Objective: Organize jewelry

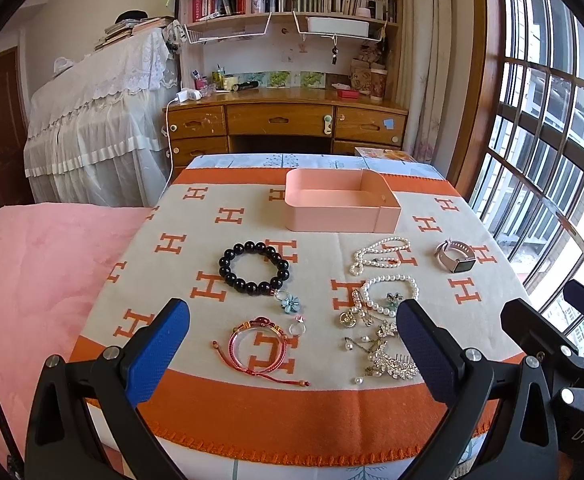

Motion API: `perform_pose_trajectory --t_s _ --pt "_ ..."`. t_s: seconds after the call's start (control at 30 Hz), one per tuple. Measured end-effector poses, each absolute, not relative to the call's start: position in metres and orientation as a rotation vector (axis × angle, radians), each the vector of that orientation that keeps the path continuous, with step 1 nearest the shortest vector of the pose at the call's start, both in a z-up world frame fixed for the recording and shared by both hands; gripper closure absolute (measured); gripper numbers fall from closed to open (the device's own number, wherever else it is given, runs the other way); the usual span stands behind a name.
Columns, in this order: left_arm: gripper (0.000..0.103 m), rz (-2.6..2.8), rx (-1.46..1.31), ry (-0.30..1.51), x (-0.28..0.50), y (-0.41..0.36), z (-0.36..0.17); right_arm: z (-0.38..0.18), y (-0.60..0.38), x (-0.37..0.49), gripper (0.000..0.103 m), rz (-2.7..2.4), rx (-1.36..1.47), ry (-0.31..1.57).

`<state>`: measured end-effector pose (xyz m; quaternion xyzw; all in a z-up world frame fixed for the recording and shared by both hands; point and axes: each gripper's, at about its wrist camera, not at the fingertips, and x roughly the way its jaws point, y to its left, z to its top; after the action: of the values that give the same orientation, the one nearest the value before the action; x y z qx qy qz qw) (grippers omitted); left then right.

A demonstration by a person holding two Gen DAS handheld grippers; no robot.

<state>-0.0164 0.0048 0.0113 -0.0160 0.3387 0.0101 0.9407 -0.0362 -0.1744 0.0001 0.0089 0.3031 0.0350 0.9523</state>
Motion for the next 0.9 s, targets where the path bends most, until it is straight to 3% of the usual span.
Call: perform_pose_trajectory --t_s 0.53,0.9 --pt "0.001 0.019 0.004 0.674 0.002 0.019 0.019 0.013 -0.161 -0.019 0.0 0.058 -0.041 0.603" --pt "0.001 -0.001 0.044 0.758 0.072 0.049 0.036 0.051 -0.182 0.025 0.0 -0.027 -0.17 0.597"
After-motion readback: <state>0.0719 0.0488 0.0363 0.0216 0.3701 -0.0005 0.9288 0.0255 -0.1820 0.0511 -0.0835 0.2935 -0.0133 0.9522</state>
